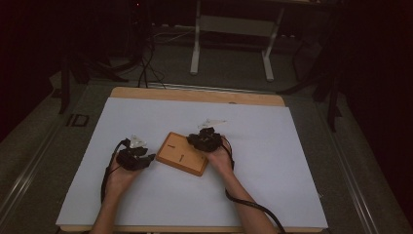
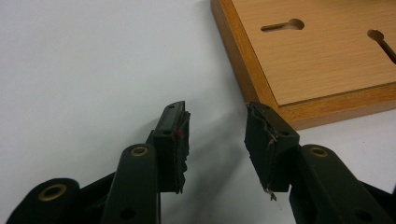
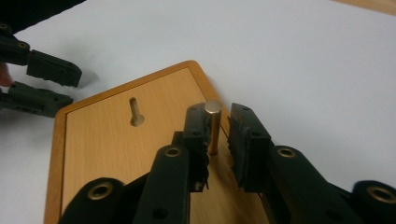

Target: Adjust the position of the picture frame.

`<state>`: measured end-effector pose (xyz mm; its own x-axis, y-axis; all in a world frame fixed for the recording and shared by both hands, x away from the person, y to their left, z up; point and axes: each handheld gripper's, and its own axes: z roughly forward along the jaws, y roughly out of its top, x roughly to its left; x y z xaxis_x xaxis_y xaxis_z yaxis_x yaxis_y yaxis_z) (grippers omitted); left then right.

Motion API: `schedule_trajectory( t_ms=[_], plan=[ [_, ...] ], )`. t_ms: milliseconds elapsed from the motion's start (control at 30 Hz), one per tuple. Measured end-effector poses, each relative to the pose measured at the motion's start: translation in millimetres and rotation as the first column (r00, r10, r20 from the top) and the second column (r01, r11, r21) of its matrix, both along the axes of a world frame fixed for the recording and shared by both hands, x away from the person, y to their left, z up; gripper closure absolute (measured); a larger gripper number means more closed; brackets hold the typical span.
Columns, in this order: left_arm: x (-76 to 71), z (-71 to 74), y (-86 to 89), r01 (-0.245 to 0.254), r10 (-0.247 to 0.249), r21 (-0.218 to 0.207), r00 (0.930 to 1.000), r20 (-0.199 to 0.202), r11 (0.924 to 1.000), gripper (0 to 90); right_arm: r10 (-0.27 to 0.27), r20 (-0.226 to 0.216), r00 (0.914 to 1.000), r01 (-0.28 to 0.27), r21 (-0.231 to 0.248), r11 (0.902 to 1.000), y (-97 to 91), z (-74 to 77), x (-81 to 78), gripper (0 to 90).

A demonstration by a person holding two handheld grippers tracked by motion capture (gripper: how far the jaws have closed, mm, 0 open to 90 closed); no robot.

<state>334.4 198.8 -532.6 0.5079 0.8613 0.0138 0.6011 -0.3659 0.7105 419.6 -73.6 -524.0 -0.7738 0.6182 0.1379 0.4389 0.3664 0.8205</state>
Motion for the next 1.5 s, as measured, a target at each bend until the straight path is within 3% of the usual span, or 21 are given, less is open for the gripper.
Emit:
schedule_trajectory(
  t_ms=[100, 300, 400, 633, 900, 1267, 1367, 1500],
  plan=[
    [0.0, -0.1, -0.4, 0.002, -0.002, -0.002, 1.0000, 0.000, 1.0000, 58.5, -0.004, 0.020, 0.9998, 0.004, -0.016, 0.9999, 3.9, -0.8, -0.8, 78.6],
    [-0.1, -0.3, -1.0, 0.005, -0.005, -0.001, 1.0000, -0.001, 1.0000, 58.5, -0.011, 0.014, 0.9998, 0.011, -0.028, 0.9996, 11.7, -7.0, 0.2, 82.1],
    [0.0, -0.1, -0.6, 0.005, -0.005, -0.003, 1.0000, 0.002, 1.0000, 58.5, -0.025, 0.013, 0.9996, 0.025, -0.009, 0.9996, 12.3, -8.4, 0.7, 83.6],
    [-0.6, 0.6, -0.7, 0.013, -0.013, -0.009, 0.9999, 0.004, 0.9999, 59.1, -0.003, 0.006, 1.0000, 0.003, 0.034, 0.9994, 6.7, -10.8, 2.4, 84.3],
    [-3.0, 2.0, -6.2, 0.061, -0.061, -0.023, 0.9981, 0.004, 0.9978, 61.7, 0.031, -0.001, 0.9995, -0.031, 0.032, 0.9990, 1.8, -9.2, -0.7, 84.4],
    [-12.1, 11.8, -23.2, 0.141, -0.140, -0.027, 0.9899, 0.022, 0.9897, 59.8, 0.085, -0.004, 0.9963, -0.085, 0.011, 0.9963, -16.1, 2.5, -14.6, 84.5],
    [-14.3, 13.0, -29.0, 0.161, -0.161, -0.040, 0.9869, 0.016, 0.9861, 59.9, 0.088, -0.008, 0.9961, -0.088, -0.003, 0.9961, -22.1, 5.5, -18.4, 84.5],
    [-18.2, 15.8, -38.1, 0.196, -0.196, -0.094, 0.9805, 0.005, 0.9761, 61.1, 0.082, -0.012, 0.9965, -0.083, -0.021, 0.9964, -30.3, 7.9, -23.3, 84.4]
  ],
)
